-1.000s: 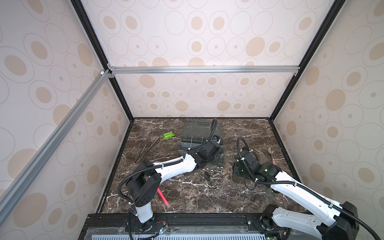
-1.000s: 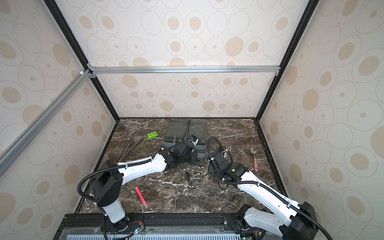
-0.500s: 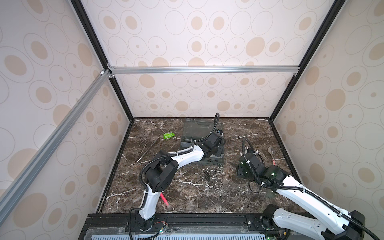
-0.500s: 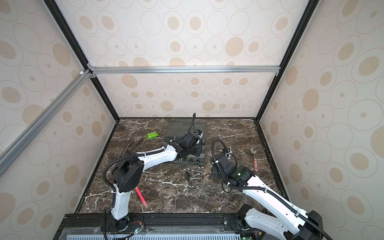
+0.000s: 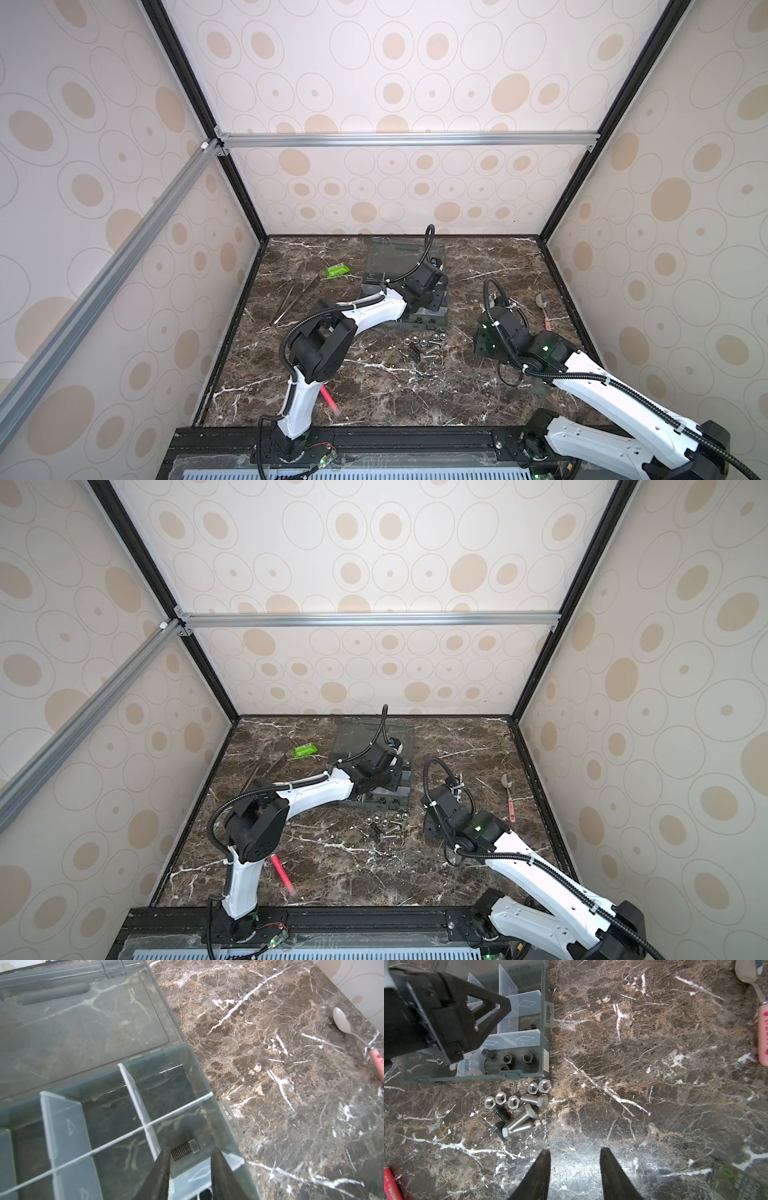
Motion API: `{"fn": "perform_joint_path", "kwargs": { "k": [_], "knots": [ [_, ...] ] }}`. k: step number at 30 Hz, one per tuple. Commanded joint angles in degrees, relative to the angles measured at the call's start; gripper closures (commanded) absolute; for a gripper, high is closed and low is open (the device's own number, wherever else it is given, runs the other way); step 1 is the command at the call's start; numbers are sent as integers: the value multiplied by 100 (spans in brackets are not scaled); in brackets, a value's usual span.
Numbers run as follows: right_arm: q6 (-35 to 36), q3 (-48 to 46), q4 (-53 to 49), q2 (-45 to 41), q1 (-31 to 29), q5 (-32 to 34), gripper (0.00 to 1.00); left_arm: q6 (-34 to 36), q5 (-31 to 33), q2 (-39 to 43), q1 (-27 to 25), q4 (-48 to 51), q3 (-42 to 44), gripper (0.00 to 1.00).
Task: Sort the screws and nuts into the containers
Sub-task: 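Carry the black bolt with the left gripper into an organizer compartment and release, then withdraw the left gripper from the organizer back toward the robot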
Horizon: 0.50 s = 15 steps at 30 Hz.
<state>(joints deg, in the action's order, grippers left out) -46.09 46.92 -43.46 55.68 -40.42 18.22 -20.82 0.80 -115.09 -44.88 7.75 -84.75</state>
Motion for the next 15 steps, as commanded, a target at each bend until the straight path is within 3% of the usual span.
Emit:
{"fn": "perform_joint_path", "kwargs": {
  "k": [1,15],
  "knots": [
    [-76,-5,-4,120,2,33,57,-76,-36,621,58,-222,313,65],
    [21,55,353,614,4,-316,58,-840,-125,2970,173,-1185,3042,63]
  ]
}}
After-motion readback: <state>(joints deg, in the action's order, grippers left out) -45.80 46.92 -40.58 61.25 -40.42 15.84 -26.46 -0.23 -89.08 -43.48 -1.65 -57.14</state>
